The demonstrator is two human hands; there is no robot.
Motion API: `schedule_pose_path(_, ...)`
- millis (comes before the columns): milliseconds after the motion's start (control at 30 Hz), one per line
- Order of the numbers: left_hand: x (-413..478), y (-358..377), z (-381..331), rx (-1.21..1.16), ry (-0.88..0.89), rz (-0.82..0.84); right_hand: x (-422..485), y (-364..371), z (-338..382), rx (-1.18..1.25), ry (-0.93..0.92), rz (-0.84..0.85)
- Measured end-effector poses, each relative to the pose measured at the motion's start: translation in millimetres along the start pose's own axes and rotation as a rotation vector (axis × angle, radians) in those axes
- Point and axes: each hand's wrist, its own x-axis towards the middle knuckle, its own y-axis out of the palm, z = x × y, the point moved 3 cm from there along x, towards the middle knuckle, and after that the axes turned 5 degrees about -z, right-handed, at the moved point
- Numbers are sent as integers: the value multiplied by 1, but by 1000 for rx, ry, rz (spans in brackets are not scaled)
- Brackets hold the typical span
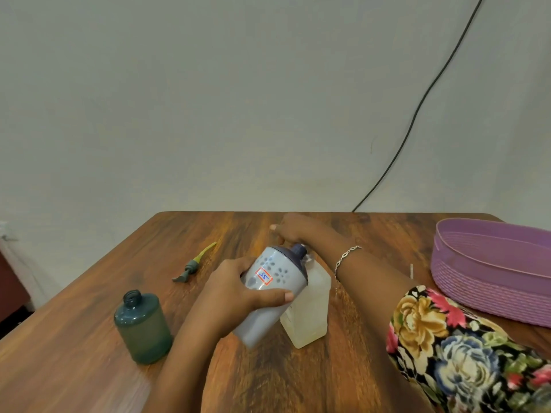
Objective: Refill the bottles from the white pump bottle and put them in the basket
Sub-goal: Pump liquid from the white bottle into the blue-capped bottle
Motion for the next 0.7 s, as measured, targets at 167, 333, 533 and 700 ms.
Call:
schedule_pose_path(167, 3, 2, -1, -20, 6, -8, 6, -3, -3, -19, 25, -109)
schedule_pose_path(333, 1, 1, -13, -30, -33, -2, 6, -12, -1, 103, -19, -99)
schedule_pose_path(533, -15, 7, -11, -13, -84, 22, -14, 3, -2, -30, -21, 55)
schedule_pose_path(700, -15, 6, -7, -40, -101, -41, -2, 11, -3, -64, -51, 78)
